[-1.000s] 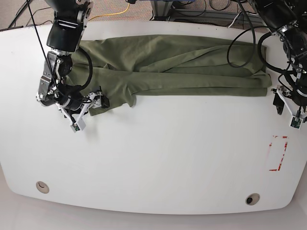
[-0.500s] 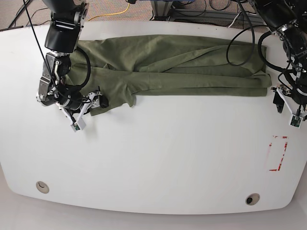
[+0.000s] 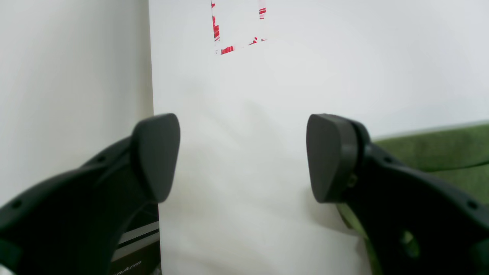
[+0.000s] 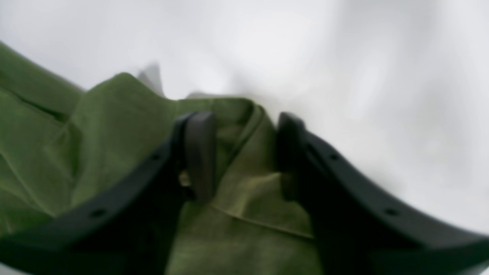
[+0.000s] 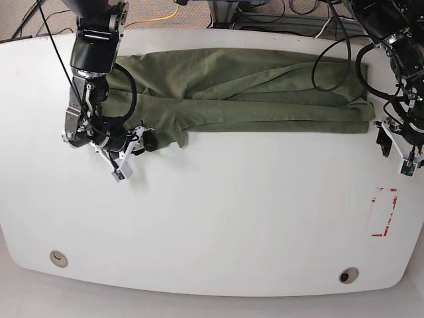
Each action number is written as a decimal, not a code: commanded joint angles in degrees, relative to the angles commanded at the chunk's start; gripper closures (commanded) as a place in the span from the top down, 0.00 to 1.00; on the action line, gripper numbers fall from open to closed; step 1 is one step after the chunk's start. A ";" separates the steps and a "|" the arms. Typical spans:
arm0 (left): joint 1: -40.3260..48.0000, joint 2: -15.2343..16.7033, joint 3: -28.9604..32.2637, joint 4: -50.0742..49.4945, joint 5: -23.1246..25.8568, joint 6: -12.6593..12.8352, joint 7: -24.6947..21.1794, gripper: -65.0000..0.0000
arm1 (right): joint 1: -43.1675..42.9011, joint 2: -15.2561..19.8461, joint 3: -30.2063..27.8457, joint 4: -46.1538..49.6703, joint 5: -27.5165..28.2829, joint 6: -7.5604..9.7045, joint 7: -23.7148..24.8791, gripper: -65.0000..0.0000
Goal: Layout the t-shirt on the table in an organized manner, then fold the t-shirt properly
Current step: 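Release the folded edge with both grippers, then grasp the folded shirt end with the right gripper and tuck it inward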
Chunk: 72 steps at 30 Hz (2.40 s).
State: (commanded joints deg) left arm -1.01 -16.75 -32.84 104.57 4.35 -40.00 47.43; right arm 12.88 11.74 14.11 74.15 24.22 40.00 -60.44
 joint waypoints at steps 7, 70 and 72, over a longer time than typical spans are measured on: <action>0.18 0.00 0.09 -0.44 0.00 0.00 -0.18 0.72 | -0.26 0.09 -0.09 7.03 0.00 0.00 -2.81 0.00; 0.97 0.79 0.09 -3.08 -0.09 0.00 -0.26 0.72 | -20.22 18.46 -18.02 37.36 35.60 0.00 -19.56 0.91; 2.02 1.49 0.09 -0.88 -0.09 0.00 -0.26 0.72 | -20.22 19.34 -15.56 37.36 35.34 0.00 -19.56 0.85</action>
State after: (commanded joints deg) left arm 1.01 -15.25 -32.75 103.69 4.26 -40.00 47.16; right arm -7.34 31.08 -1.45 111.52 59.56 40.00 -80.00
